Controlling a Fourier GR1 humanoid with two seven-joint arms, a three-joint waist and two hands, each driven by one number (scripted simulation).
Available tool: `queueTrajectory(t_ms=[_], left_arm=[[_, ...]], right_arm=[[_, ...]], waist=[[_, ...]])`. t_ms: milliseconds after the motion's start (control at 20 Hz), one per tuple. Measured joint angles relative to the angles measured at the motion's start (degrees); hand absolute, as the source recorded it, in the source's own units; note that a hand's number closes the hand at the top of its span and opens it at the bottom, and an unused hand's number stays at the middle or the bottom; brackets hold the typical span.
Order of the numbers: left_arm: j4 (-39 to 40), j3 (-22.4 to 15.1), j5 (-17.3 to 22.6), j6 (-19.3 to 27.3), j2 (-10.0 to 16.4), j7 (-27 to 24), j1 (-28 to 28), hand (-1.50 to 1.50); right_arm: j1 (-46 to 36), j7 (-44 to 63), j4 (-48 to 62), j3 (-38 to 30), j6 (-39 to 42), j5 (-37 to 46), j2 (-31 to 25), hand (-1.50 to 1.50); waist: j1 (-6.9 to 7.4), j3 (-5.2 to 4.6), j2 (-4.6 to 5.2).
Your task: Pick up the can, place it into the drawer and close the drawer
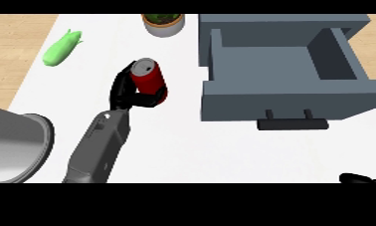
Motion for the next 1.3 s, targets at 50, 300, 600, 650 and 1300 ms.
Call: queueTrajectory(t_ms=[50, 300, 600, 650, 1300], left_arm=[[-0.97, -0.30, 0.01, 0.07, 0.23, 1.56, -1.11, 1.50], [-7.43, -4.38, 0.21, 3.16, -0.12, 8.37, -4.20, 1.50], [-18.35, -11.48, 3.64, 8.39, -0.45, 20.26, -7.63, 1.50], [-19.47, -12.04, 3.99, 9.38, -0.47, 22.31, -8.75, 1.50], [-19.11, -16.01, 4.43, 18.72, -0.39, 37.89, -28.63, 1.50]], right_arm=[[-0.27, 0.31, 0.17, -0.73, 0.14, -0.70, -0.52, -1.50], [0.13, 0.44, -0.70, -1.61, 0.12, -0.96, -0.66, -1.50], [-1.68, 3.42, -1.51, -1.68, -0.84, -0.79, -1.57, -1.50], [-1.34, 2.81, -1.13, -2.06, -0.45, -1.25, -1.57, -1.50], [-2.17, 2.50, -0.99, 0.32, -1.62, 1.58, -0.14, -1.50]], waist=[[0.05, 0.00, -0.03], [0.24, 0.02, -0.16], [0.43, 0.03, -0.28], [0.37, 0.02, -0.26], [-0.40, 0.04, 0.03]])
